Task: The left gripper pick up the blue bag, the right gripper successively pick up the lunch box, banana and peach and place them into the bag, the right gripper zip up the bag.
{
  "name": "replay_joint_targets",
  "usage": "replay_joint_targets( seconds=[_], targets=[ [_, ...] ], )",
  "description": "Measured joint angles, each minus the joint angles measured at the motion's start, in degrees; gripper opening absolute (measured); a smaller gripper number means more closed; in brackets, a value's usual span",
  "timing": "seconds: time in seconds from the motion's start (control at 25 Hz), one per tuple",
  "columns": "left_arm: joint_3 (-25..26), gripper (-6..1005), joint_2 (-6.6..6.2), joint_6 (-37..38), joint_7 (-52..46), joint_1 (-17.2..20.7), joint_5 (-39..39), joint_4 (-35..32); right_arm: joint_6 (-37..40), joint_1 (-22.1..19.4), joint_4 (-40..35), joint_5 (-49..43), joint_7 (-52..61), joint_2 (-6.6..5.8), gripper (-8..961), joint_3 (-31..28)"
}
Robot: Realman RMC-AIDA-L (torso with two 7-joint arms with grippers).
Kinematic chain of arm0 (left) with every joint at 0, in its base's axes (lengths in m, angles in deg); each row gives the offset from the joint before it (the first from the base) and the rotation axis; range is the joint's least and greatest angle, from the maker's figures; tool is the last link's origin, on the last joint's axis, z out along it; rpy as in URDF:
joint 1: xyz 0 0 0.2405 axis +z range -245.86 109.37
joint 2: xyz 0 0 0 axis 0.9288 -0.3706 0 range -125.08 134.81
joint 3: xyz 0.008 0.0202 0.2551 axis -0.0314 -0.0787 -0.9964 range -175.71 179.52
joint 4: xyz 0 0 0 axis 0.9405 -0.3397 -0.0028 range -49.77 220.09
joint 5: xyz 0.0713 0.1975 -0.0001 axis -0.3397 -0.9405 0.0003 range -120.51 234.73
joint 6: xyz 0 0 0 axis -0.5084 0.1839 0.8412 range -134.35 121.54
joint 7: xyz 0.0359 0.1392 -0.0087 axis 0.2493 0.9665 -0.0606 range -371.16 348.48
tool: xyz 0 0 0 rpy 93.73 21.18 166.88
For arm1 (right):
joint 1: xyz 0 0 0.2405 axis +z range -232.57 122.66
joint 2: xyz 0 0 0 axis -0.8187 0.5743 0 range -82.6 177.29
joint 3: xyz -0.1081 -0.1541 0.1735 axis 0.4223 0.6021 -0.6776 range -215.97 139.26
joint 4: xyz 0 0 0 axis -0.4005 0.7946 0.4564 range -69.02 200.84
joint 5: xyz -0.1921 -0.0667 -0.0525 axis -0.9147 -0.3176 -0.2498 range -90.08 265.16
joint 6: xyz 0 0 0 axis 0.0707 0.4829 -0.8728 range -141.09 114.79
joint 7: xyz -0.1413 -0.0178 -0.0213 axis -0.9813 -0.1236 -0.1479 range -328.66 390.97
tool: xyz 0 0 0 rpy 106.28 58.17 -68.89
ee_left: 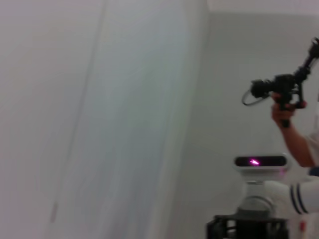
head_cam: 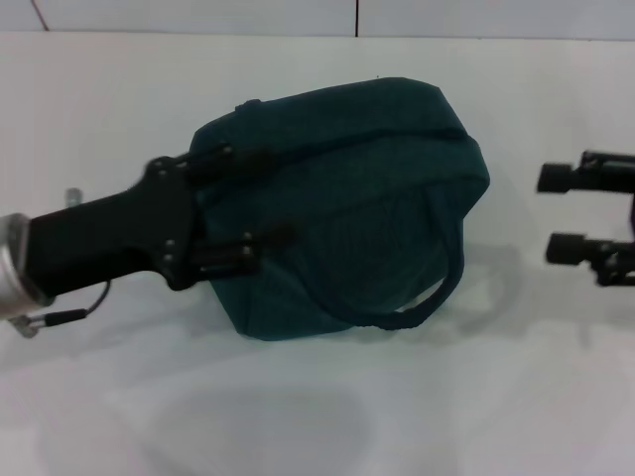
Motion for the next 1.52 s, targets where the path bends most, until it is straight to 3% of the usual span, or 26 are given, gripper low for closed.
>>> replay_joint_targets(
  seconds=[0.2,0.36,0.6,1.52],
  targets=[
    [0.35,859,0.14,-0.94,-0.28,-3.23,-5.85,1.66,-3.92,0.08,-3.08,-4.87,-0.25,2.30,694,-0.12],
    [0.39,859,0.35,-2.22,0.23,-2.93,-5.26,1.71,-4.72,-0.25,-3.82,-5.64,-0.42,3.07,708,-0.15],
    [0.45,859,0.34,-2.35,1.94,-1.98,-4.08,2.02,-4.72,-0.37,-3.91,-5.78,-0.42,3.29,819,-0.16],
    [0.46,859,0.30,-2.41,3.15,-1.82,-3.59,2.63,-5.06,-0.19,-3.49,-5.59,-1.01,3.97,810,-0.25]
  ],
)
